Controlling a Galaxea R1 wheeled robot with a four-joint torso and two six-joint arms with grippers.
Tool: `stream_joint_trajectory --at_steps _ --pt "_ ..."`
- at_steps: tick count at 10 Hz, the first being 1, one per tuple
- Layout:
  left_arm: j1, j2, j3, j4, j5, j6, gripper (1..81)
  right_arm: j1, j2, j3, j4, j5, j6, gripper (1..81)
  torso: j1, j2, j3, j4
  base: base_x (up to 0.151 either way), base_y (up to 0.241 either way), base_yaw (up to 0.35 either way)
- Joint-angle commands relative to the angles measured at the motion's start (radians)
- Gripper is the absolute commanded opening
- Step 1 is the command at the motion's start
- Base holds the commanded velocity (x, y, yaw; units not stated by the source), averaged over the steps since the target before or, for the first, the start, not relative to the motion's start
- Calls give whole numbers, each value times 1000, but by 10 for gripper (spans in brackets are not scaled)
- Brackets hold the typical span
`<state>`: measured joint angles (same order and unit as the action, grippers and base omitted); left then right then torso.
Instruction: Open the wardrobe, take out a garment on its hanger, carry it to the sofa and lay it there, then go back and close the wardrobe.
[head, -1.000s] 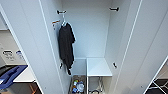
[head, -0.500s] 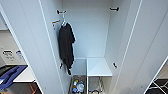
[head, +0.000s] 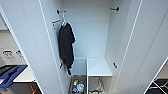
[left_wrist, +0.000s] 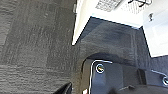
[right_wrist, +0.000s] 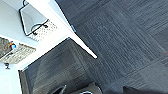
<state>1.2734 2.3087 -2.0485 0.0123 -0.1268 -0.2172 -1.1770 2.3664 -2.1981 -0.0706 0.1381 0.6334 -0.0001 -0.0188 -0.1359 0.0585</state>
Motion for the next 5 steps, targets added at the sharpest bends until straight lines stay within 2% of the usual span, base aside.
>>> stream_joint_trajectory --at_steps 1,4,5 --pt "-143 -118 14 -52 4 -111 811 136 -100 -3 6 -2 93 811 0 0 0 0 0 0 0" --pt "-229 -179 22 -52 -45 -356 811 216 -148 14 8 5 187 811 0 0 0 0 0 0 0" --pt "-258 -190 16 -52 -63 -425 811 248 -161 21 9 2 198 811 0 0 0 0 0 0 0"
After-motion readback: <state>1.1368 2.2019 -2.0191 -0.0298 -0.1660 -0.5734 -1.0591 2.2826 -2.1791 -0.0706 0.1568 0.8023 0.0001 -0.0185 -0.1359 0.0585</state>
